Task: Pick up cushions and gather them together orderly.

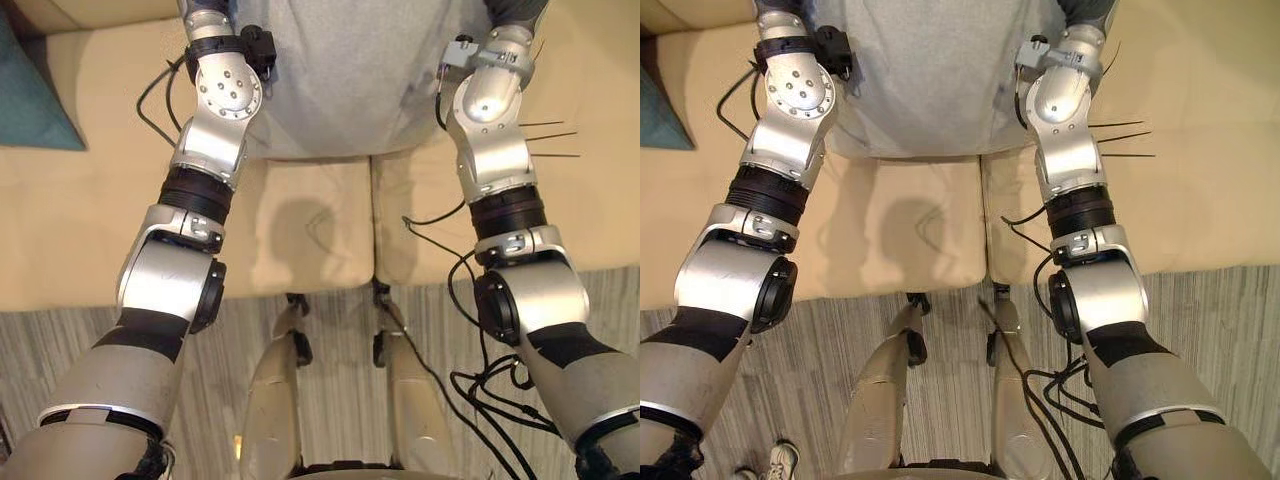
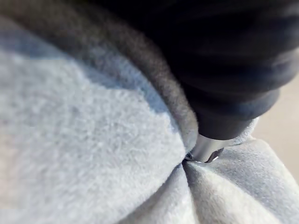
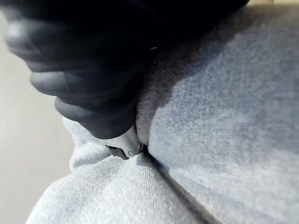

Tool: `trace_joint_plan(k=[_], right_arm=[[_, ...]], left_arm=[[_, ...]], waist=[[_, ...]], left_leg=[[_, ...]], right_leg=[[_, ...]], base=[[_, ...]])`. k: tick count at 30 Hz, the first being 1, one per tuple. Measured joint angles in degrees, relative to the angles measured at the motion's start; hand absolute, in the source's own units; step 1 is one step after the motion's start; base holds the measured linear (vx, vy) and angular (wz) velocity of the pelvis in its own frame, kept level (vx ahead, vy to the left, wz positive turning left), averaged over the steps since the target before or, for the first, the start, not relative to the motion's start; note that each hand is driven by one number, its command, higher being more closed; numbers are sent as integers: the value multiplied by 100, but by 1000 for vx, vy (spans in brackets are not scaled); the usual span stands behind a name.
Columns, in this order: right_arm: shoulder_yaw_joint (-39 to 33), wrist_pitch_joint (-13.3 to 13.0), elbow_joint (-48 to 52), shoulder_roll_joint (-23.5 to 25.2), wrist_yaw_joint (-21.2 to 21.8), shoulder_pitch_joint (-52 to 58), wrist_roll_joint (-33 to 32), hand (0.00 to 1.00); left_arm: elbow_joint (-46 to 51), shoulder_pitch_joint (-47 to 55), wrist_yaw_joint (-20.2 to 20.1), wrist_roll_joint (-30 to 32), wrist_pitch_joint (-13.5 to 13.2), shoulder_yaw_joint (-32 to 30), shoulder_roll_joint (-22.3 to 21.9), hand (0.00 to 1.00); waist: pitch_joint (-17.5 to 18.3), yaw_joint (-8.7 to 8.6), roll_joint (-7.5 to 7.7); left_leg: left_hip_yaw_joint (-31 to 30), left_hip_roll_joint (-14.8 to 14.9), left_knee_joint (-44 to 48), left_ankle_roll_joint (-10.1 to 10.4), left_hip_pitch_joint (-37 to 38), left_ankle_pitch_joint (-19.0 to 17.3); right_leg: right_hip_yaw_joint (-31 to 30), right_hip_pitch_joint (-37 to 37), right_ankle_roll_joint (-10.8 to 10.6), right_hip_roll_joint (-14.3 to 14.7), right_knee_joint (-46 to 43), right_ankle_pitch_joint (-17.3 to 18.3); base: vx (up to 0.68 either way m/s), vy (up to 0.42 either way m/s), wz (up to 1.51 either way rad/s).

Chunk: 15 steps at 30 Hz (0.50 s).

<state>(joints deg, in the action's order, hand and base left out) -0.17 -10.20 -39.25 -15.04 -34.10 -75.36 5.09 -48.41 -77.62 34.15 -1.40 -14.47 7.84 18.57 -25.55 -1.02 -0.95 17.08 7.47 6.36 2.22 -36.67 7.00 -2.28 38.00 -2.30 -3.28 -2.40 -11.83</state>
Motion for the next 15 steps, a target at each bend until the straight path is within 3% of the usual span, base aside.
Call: trace_joint_plan(k=[7, 15], right_arm=[[-110, 6, 64, -33, 19, -169, -57, 0], [-96, -9, 882, -377, 250, 121, -309, 0]], left_arm=[[-52, -56, -127, -450, 11, -465, -124, 0], [268, -35, -375, -453, 15, -610, 368, 0]], waist=[[-68, 45, 0], [-68, 86, 0]], left_leg=[[41, 169, 95, 48, -183, -37], [50, 330, 402, 100, -459, -77]], right_leg=[[-108, 190, -1, 65, -82, 0], [-121, 423, -3, 167, -284, 4]], base=[[-6, -18, -3], [-39, -34, -3]])
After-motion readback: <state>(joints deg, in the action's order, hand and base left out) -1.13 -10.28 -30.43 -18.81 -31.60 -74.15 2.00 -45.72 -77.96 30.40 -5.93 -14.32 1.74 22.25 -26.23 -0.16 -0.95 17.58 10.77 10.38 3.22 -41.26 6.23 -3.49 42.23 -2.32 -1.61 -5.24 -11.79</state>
